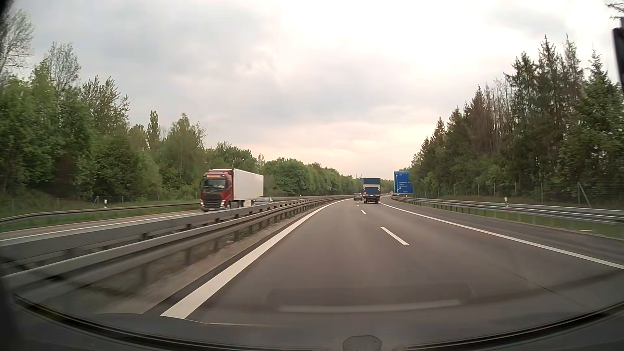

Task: Follow the waypoints while adhering to traffic rules and regulations

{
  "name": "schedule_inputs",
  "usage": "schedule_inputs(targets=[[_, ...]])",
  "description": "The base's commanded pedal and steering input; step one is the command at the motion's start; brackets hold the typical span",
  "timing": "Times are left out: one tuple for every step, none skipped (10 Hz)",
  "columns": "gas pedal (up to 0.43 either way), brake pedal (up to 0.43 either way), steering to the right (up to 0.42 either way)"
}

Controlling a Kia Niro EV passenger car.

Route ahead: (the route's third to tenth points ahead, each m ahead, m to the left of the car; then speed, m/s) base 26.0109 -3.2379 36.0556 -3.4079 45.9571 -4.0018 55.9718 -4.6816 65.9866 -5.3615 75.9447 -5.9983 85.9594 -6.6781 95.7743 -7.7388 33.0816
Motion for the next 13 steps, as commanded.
schedule_inputs(targets=[[0.228, 0.0, 0.01], [0.228, 0.0, 0.009], [0.228, 0.0, 0.009], [0.228, 0.0, 0.009], [0.228, 0.0, 0.009], [0.228, 0.0, 0.01], [0.22, 0.0, 0.009], [0.22, 0.0, 0.009], [0.22, 0.0, 0.009], [0.22, 0.0, 0.009], [0.22, 0.0, 0.009], [0.22, 0.0, 0.009], [0.209, 0.0, 0.009]])
